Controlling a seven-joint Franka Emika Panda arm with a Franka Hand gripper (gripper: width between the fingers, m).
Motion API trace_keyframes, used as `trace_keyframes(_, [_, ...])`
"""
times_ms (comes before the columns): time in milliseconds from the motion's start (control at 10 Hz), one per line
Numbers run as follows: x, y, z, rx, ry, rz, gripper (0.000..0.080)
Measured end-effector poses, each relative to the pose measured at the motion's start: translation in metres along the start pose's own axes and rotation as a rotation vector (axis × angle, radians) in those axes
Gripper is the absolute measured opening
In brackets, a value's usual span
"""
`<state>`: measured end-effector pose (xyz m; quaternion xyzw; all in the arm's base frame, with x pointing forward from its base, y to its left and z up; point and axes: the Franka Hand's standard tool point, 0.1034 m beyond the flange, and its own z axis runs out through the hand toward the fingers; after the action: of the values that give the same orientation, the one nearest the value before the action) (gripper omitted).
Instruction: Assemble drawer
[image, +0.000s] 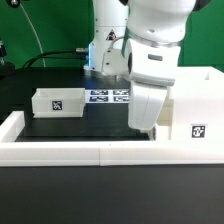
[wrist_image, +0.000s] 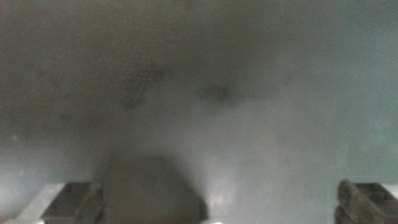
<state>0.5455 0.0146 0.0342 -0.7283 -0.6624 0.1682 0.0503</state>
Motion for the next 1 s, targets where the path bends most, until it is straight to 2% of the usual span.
trace_keyframes(500, [-0.0012, -0.0008, -0.0031, 0.052, -0.019, 0.014, 0.0649])
trace_keyframes(700, [0.0026, -0.0017, -0.0071, 0.052, -0.023, 0.045, 0.0649])
trace_keyframes(900, [-0.0004, 0.0033, -0.0047, 0.021, -0.010, 0.033, 0.0649])
trace_keyframes(1000, [-0.0008, 0.0024, -0.0043, 0.025, -0.012, 0.034, 0.0649])
